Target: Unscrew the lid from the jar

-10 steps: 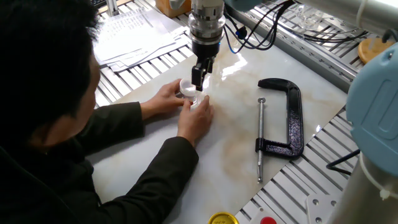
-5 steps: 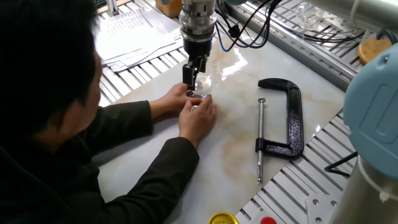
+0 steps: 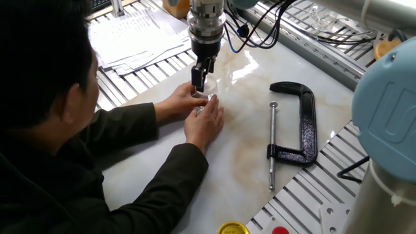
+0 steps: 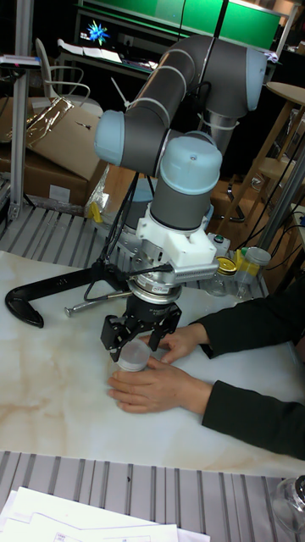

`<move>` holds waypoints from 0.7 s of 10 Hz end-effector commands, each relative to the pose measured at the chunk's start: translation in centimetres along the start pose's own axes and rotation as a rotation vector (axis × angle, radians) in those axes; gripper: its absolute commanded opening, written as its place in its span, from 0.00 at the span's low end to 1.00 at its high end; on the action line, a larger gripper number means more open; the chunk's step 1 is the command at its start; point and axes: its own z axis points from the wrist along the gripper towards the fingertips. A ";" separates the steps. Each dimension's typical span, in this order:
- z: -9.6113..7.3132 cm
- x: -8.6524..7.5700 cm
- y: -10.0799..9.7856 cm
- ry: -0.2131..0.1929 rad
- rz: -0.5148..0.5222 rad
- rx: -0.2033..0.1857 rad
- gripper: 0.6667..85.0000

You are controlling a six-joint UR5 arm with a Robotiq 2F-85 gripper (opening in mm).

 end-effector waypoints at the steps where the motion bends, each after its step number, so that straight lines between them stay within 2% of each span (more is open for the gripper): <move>1: 0.7 -0.5 -0.1 -0.016 0.010 -0.001 0.87; 2: 0.7 -0.5 -0.1 -0.016 0.010 -0.001 0.85; 6: 0.6 -0.6 0.2 -0.018 0.022 -0.008 0.69; 7: 0.6 -0.7 0.2 -0.020 0.022 -0.009 0.67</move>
